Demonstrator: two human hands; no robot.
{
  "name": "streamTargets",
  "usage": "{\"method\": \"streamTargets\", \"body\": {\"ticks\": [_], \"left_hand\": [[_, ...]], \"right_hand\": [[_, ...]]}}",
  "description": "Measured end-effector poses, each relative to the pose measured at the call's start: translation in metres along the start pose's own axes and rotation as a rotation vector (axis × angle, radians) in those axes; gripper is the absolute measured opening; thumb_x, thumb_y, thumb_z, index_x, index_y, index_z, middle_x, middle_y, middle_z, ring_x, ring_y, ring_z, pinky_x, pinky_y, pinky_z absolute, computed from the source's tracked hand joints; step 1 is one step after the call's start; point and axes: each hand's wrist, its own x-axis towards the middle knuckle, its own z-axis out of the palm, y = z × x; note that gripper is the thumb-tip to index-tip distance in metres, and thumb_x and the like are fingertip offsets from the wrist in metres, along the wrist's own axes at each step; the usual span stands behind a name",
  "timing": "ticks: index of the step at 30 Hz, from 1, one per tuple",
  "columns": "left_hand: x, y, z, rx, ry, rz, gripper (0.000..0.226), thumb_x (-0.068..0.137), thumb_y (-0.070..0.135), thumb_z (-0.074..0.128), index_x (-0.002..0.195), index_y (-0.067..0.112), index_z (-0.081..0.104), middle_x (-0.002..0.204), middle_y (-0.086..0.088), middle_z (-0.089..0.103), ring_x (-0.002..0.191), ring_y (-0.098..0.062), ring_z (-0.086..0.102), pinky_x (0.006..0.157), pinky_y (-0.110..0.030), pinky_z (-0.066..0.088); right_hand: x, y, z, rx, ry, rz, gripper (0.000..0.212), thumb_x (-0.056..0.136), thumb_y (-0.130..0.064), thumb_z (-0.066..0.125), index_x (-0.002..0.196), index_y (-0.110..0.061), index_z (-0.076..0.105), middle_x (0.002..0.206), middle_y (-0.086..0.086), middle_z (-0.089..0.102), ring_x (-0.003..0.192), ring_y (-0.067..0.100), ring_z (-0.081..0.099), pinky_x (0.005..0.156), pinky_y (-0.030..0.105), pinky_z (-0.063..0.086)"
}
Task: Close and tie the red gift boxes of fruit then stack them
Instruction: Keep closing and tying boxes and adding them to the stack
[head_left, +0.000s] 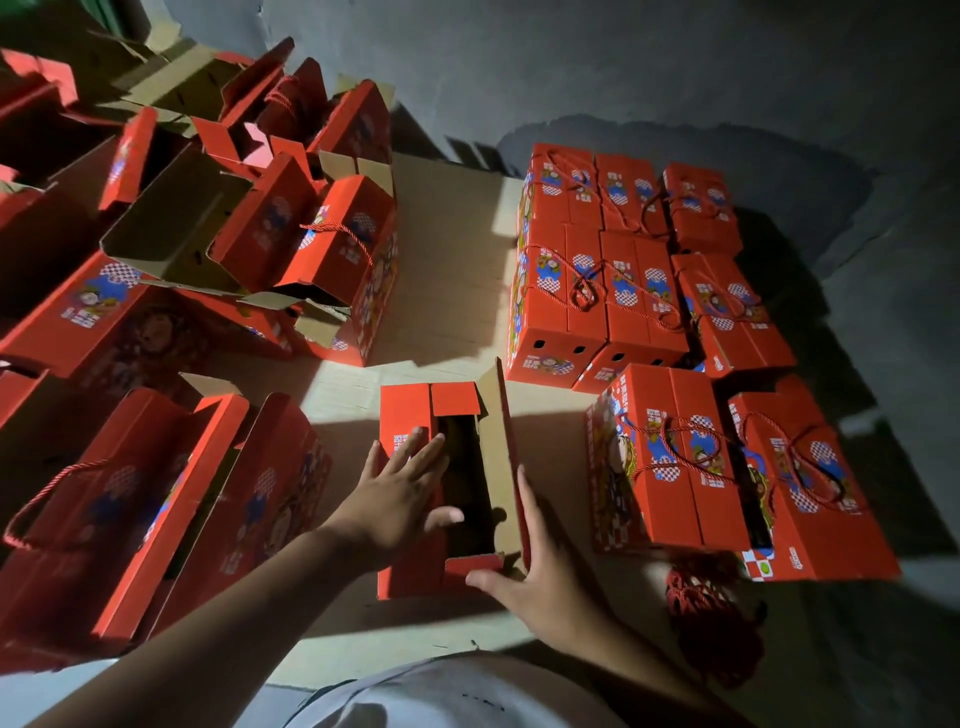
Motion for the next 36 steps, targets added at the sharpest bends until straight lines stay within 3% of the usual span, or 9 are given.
{"method": "streamTargets", "body": {"ticks": [2, 6, 10, 15, 19, 22, 25, 30, 36], "left_hand": [[-0.005, -0.001, 0.0, -0.07, -0.001, 0.005, 0.104, 0.084, 0.09, 0.002, 0.163, 0.023, 0.01, 0.167, 0.013, -0.02, 0.148, -0.006, -0.033, 0.124, -0.058, -0.009], [-0.015, 0.0, 0.004, -0.074, 0.016, 0.024, 0.108, 0.083, 0.094, 0.012, 0.164, 0.021, 0.005, 0.167, 0.013, -0.021, 0.149, -0.004, -0.031, 0.124, -0.055, -0.007], [-0.018, 0.003, 0.012, 0.005, 0.019, -0.004, 0.112, 0.082, 0.091, 0.032, 0.162, 0.027, -0.013, 0.166, 0.013, -0.026, 0.149, -0.007, -0.033, 0.126, -0.057, 0.002], [-0.013, 0.01, 0.012, -0.035, 0.085, -0.072, 0.13, 0.074, 0.084, 0.057, 0.155, 0.031, -0.03, 0.165, 0.005, -0.032, 0.156, -0.021, -0.014, 0.122, -0.057, 0.016], [-0.009, 0.012, 0.009, -0.007, 0.078, -0.108, 0.133, 0.077, 0.071, 0.067, 0.154, 0.026, -0.032, 0.159, 0.004, -0.043, 0.155, -0.024, -0.02, 0.121, -0.058, 0.022], [-0.007, 0.013, 0.011, -0.04, 0.073, -0.124, 0.134, 0.079, 0.06, 0.073, 0.153, 0.026, -0.034, 0.159, 0.005, -0.043, 0.153, -0.023, -0.025, 0.121, -0.057, 0.022], [-0.004, 0.013, 0.012, -0.052, 0.093, -0.124, 0.135, 0.078, 0.059, 0.074, 0.153, 0.031, -0.034, 0.161, 0.007, -0.039, 0.153, -0.024, -0.023, 0.119, -0.058, 0.025], [0.014, 0.013, -0.001, 0.047, 0.102, -0.104, 0.128, 0.07, 0.076, 0.052, 0.154, 0.028, -0.033, 0.159, -0.005, -0.043, 0.15, -0.034, -0.032, 0.118, -0.071, 0.012], [0.022, 0.016, -0.004, 0.122, 0.14, -0.085, 0.145, 0.063, 0.078, 0.07, 0.157, 0.025, -0.027, 0.166, -0.017, -0.024, 0.152, -0.037, -0.026, 0.116, -0.073, 0.011]], "right_hand": [[0.0, -0.002, 0.001, -0.152, 0.063, -0.017, 0.12, 0.079, -0.052, 0.082, 0.158, -0.051, -0.007, 0.166, -0.027, 0.011, 0.15, -0.009, 0.014, 0.119, 0.021, 0.022], [0.0, -0.01, 0.003, -0.398, 0.115, -0.088, 0.112, 0.087, -0.043, 0.076, 0.161, -0.043, -0.009, 0.166, -0.005, 0.026, 0.148, 0.012, 0.034, 0.114, 0.022, 0.033], [0.002, -0.014, 0.008, -0.436, 0.083, -0.101, 0.107, 0.094, -0.032, 0.069, 0.158, -0.047, -0.015, 0.169, 0.001, 0.021, 0.151, 0.017, 0.032, 0.116, 0.025, 0.033], [0.007, -0.016, 0.014, -0.319, 0.0, -0.204, 0.107, 0.088, -0.047, 0.073, 0.162, -0.042, -0.005, 0.171, -0.011, -0.008, 0.157, 0.005, 0.004, 0.124, 0.026, 0.02], [0.013, -0.022, 0.018, -0.429, -0.025, -0.264, 0.104, 0.085, -0.077, 0.055, 0.164, -0.036, 0.0, 0.17, -0.01, -0.017, 0.158, 0.011, 0.002, 0.123, 0.033, 0.019], [0.017, -0.024, 0.021, -0.446, -0.01, -0.285, 0.083, 0.097, -0.07, 0.04, 0.164, -0.036, 0.005, 0.171, -0.009, -0.016, 0.158, 0.013, 0.003, 0.124, 0.043, 0.026], [0.02, -0.024, 0.022, -0.443, -0.002, -0.298, 0.068, 0.103, -0.056, 0.038, 0.163, -0.035, 0.013, 0.171, -0.011, -0.013, 0.158, 0.012, 0.005, 0.124, 0.042, 0.029], [0.02, -0.023, 0.025, -0.372, 0.039, -0.238, 0.064, 0.103, -0.042, 0.046, 0.16, -0.044, 0.017, 0.17, -0.02, -0.009, 0.155, 0.0, 0.007, 0.12, 0.024, 0.021], [0.015, -0.02, 0.019, -0.287, 0.039, -0.188, 0.064, 0.103, -0.044, 0.041, 0.16, -0.05, 0.012, 0.169, -0.024, -0.005, 0.155, -0.003, 0.005, 0.12, 0.022, 0.018]]}}
